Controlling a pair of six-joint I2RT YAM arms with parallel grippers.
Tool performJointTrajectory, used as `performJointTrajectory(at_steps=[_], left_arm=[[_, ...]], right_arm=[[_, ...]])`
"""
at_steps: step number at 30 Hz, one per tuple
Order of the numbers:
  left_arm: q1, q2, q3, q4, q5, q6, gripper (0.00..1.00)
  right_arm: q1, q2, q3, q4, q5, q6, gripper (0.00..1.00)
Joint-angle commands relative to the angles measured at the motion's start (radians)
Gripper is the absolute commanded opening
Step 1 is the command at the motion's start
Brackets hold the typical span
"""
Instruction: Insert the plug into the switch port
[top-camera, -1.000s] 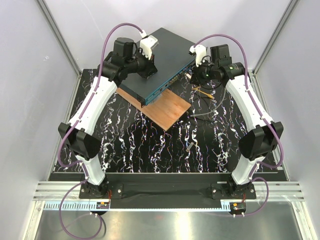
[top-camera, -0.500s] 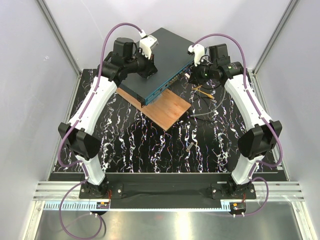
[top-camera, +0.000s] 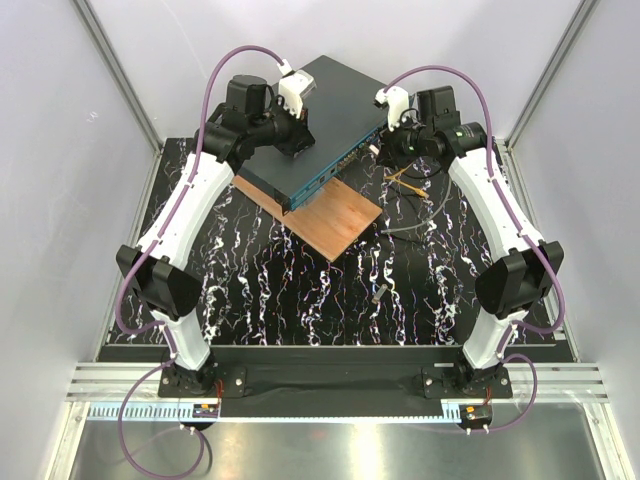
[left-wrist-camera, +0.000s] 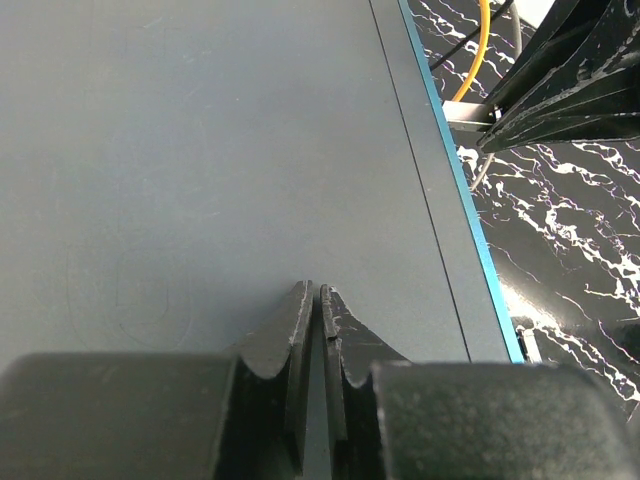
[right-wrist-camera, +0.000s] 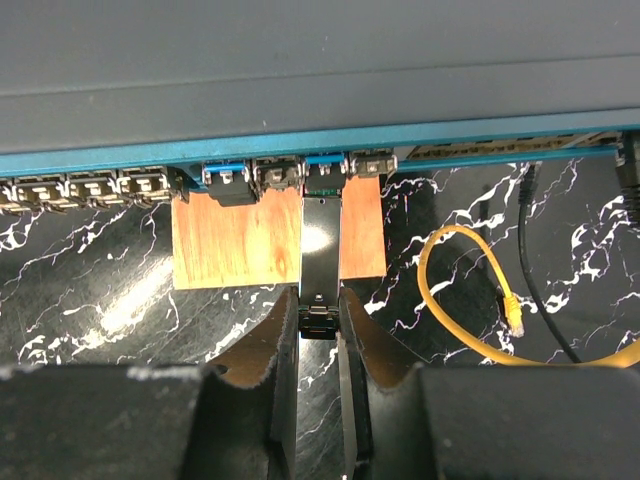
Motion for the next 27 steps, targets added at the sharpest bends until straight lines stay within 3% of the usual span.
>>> performJointTrajectory(at_steps=[1, 27], left_arm=[[0.008, -0.003, -0.011, 0.035, 0.017, -0.01, 0.12], [0.017, -0.004, -0.022, 0.041, 0.028, -0.033, 0.12]], right_arm=[[0.015, 0.008, 0.057, 0.016, -0.009, 0.001, 0.0], [0.031, 0.04, 0.112, -0.053, -0.096, -0.056, 0.0]])
